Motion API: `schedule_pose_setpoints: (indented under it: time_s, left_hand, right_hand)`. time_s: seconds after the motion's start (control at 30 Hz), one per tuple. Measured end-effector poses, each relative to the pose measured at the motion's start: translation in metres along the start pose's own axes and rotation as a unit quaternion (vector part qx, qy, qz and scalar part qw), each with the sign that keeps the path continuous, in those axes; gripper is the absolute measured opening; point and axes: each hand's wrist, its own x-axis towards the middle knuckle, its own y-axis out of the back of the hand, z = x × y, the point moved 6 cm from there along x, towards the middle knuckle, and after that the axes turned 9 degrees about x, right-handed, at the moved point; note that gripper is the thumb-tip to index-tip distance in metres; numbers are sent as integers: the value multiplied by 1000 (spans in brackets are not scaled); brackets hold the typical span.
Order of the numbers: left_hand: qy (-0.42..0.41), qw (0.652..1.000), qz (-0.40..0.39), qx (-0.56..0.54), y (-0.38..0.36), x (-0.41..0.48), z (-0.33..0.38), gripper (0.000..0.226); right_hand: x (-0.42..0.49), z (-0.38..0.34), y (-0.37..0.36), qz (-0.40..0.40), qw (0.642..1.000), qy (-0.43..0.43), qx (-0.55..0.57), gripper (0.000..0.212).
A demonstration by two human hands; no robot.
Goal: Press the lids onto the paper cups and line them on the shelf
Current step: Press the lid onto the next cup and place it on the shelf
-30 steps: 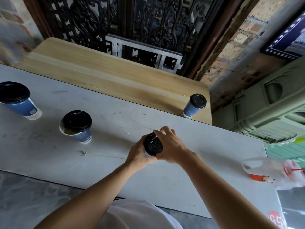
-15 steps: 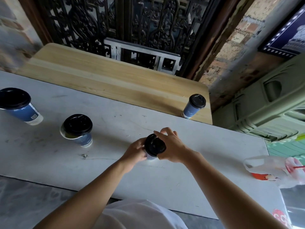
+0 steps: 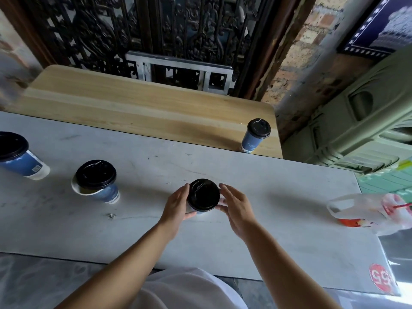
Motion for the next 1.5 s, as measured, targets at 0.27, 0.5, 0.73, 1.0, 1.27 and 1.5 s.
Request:
schedule_pose_setpoints:
  time_s: [0.27,0.5,0.73,1.0,1.27,1.5]
  left_hand:
    - [-14,998,27,49,-4,2,8,32]
    - [-37,993,31,103,-2,10,7,32]
    - [-47,993,35,106,-5,13,6,34]
    - [-31,996,58,55,-6,14,0,31]
    - [4,983,182,-19,-19,-2,-11,28]
    - [73,978,193,34,-16,-3,-15,37]
  right_hand:
    - [0,17,-1,25,997,-44,54,31]
    - [6,22,-4,6,997,-47,60,30]
    - [10,27,-8,26,998,-29,46,30]
    - [8,27,-11,7,989,-64,132,29]
    - [-6,37,-17,-9,977,-45,206,32]
    - [-1,30,1,-40,982,-63,171,36]
